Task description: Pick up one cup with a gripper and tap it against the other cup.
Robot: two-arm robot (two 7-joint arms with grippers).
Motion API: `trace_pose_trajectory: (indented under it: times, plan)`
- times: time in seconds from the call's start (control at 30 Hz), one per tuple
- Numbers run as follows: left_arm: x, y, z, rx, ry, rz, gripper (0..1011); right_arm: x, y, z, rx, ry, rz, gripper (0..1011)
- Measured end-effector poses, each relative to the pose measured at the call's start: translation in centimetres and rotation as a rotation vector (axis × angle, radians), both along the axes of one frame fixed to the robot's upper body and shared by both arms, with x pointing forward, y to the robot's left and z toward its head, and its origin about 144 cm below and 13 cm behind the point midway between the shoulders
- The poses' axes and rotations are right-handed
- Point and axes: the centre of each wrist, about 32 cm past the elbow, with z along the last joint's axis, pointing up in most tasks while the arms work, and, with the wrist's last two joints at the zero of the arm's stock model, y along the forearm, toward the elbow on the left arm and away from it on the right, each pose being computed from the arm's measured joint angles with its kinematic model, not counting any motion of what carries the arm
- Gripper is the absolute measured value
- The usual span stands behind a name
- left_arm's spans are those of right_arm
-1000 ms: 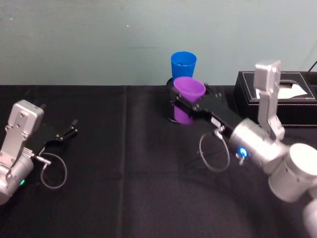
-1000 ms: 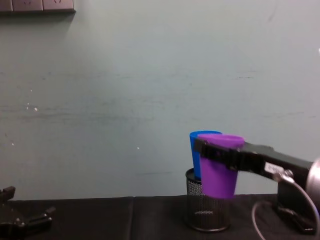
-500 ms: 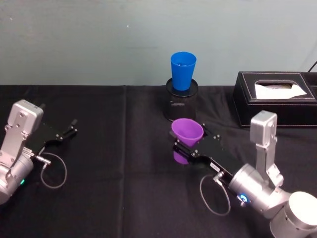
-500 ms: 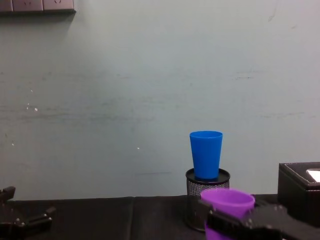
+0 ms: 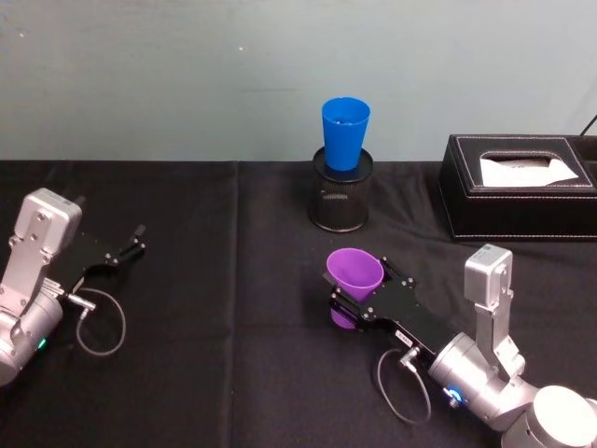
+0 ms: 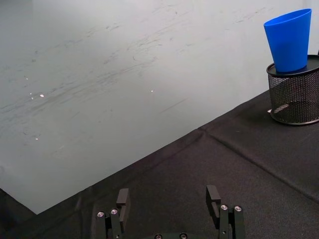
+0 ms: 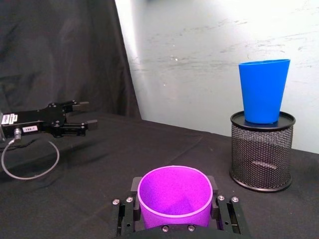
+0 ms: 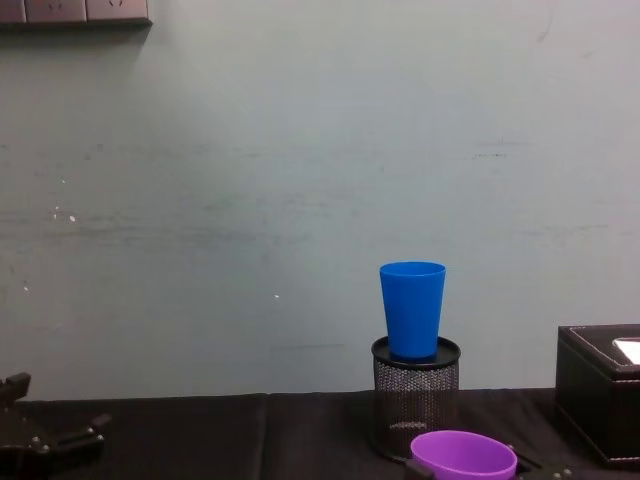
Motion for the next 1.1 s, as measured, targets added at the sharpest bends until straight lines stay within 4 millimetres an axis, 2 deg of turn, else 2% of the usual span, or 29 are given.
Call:
trace_pose_trajectory:
  times: [1.0, 1.1]
  plan:
    - [0.0, 0.0, 0.0, 0.0, 0.0, 0.0, 1000, -0.03, 0.23, -0.16, -0.016, 0.017, -0.045, 754]
    - [0.0, 0.0, 0.0, 0.0, 0.0, 0.0, 1000, -0.04, 0.23, -0.16, -0.016, 0.016, -0.045, 785]
